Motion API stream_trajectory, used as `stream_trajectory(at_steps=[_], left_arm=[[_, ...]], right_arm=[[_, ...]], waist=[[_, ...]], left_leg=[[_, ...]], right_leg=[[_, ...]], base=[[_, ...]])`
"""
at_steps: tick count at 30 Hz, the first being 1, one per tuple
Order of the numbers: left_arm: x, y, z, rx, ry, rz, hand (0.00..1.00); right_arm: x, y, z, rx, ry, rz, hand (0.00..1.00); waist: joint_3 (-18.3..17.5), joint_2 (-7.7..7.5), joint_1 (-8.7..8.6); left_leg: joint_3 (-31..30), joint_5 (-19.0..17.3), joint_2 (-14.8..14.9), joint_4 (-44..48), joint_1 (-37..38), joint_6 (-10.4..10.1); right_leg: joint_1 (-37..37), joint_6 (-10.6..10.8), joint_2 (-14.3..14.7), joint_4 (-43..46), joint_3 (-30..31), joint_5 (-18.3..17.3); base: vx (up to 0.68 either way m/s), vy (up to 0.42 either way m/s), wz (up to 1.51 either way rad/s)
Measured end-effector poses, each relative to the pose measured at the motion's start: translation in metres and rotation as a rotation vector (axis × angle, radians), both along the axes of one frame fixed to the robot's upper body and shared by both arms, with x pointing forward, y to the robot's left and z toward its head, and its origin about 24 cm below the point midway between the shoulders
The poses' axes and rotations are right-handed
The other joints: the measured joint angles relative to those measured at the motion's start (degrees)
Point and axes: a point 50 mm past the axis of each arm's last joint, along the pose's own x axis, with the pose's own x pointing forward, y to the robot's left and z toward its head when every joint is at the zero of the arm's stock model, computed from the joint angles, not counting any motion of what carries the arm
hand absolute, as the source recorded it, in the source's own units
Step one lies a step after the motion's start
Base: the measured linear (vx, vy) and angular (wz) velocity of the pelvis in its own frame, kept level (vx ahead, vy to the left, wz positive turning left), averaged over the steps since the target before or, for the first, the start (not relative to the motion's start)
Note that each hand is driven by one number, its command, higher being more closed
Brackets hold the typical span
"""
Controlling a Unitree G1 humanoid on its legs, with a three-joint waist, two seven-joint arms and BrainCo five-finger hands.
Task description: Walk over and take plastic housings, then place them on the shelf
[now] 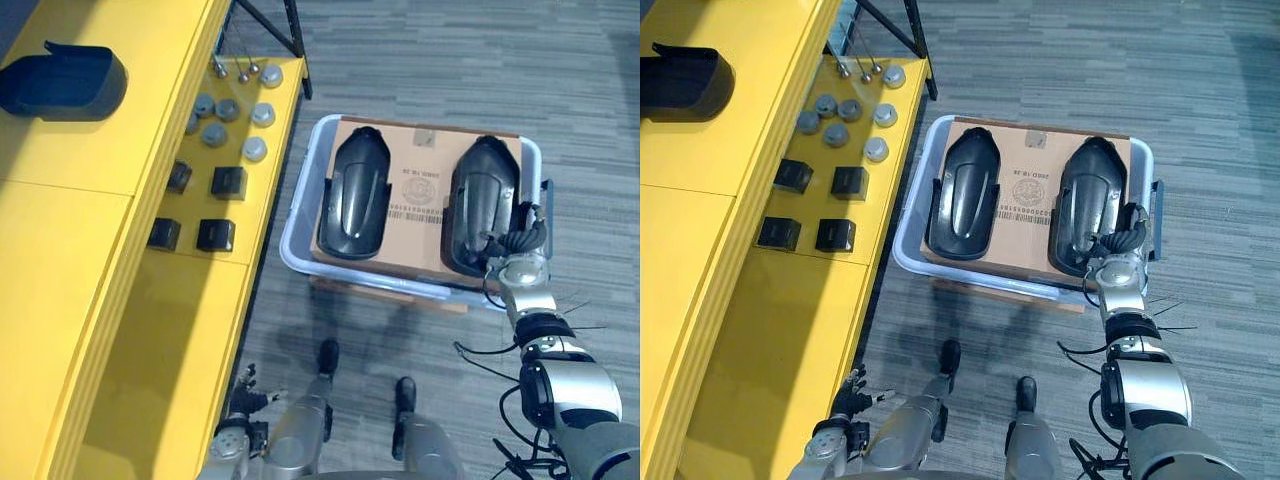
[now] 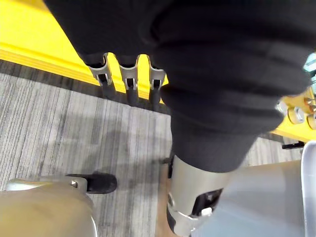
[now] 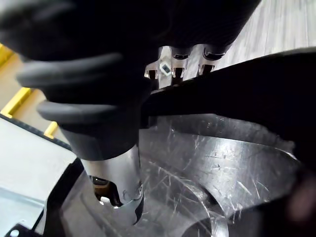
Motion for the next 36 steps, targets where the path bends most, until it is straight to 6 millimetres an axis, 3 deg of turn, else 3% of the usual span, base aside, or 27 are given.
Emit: stream_trajectory(at_steps=[1, 2, 7, 22, 28, 29, 36], left_arm=[[0.002, -0.002, 0.001, -0.005, -0.005, -0.001, 0.0], [0.003, -0.005, 0.001, -0.011, -0.008, -0.004, 0.0], [0.003, -0.008, 0.0, -0.025, -0.005, -0.006, 0.0], [0.001, -0.009, -0.002, -0.042, 0.011, -0.008, 0.0], [0.007, -0.01, 0.005, -0.05, -0.029, -0.007, 0.0], [0.009, -0.008, 0.009, -0.05, -0.052, -0.003, 0.0], [0.024, -0.003, 0.047, -0.058, -0.257, 0.016, 0.0]], right_arm=[[0.001, 0.0, 0.002, 0.003, -0.007, -0.003, 0.0], [0.002, 0.0, 0.004, 0.019, -0.017, -0.009, 1.0], [0.001, -0.003, -0.008, 0.096, 0.049, -0.004, 1.0], [-0.005, -0.008, -0.011, 0.166, 0.008, -0.009, 1.0], [-0.031, 0.001, -0.014, 0.102, -0.101, 0.042, 1.0], [-0.037, 0.005, -0.014, 0.081, -0.124, 0.049, 1.0], [-0.074, 0.007, 0.001, -0.036, -0.264, -0.032, 1.0]], waist=[[0.32, 0.02, -0.05], [0.6, 0.08, -0.06], [0.91, 0.14, -0.13], [1.16, -0.27, -0.22], [0.91, -0.98, -0.9], [0.63, -1.45, -1.74], [-4.89, -4.66, -3.09]], left_leg=[[0.07, 0.0, 0.07, -0.01, 0.0, 0.0], [0.24, 0.04, 0.13, -0.02, -0.08, -0.05], [0.45, 0.06, 0.24, -0.06, 0.02, -0.08], [1.28, 0.04, 0.56, -0.18, 1.14, -0.14], [1.0, 0.02, 0.49, -0.21, 2.8, -0.14], [0.79, 0.02, 0.44, -0.21, 3.02, -0.14], [1.15, -0.64, 0.62, -0.21, 3.45, -0.55]], right_leg=[[-0.12, -0.01, 0.04, 0.13, 0.1, -0.02], [-0.46, -0.01, 0.08, 0.32, 0.34, -0.02], [-0.66, -0.01, 0.15, 0.65, 0.66, -0.02], [0.02, -0.01, 0.35, 0.87, 1.42, -0.03], [1.9, 0.53, -0.08, 0.86, 1.04, -0.38], [2.23, 0.68, -0.17, 0.85, 0.79, -0.47], [2.44, 0.9, -0.08, 0.72, 1.36, -0.65]], base=[[-0.02, -0.008, -0.07], [-0.02, -0.003, -0.07], [-0.01, -0.001, -0.03], [0.0, -0.009, -0.02], [0.0, -0.006, 0.04], [0.0, -0.009, 0.07], [0.0, -0.006, -0.03]])
